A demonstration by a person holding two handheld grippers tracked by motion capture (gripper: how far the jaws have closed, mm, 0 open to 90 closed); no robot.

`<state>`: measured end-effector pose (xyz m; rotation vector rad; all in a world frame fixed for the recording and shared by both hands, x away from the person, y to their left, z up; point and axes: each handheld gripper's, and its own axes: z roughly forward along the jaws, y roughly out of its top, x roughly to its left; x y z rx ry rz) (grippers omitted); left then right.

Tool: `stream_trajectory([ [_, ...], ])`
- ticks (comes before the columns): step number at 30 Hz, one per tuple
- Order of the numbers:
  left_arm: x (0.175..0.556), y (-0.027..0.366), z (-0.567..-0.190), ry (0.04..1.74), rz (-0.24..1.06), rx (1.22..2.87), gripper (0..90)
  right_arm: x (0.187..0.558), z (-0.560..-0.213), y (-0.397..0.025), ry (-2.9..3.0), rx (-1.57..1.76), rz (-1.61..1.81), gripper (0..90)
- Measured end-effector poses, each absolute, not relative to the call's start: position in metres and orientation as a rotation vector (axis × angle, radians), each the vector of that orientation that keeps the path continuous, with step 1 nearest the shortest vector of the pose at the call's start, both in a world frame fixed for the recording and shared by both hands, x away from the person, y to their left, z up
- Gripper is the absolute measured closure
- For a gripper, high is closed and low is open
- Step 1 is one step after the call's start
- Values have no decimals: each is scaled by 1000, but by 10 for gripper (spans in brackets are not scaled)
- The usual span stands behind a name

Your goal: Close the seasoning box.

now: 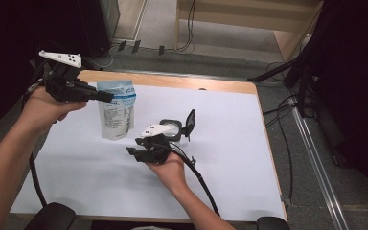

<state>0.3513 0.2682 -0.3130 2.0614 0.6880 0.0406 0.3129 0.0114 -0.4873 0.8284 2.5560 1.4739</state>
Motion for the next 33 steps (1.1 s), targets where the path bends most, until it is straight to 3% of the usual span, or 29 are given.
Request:
stream_trajectory([
  [16, 337, 267, -306, 679, 1, 2061, 900, 331, -501, 42, 2485, 854, 1438, 422],
  [33, 338, 253, -308, 673, -60, 2060, 900, 329, -501, 45, 2439, 805, 1509, 420],
])
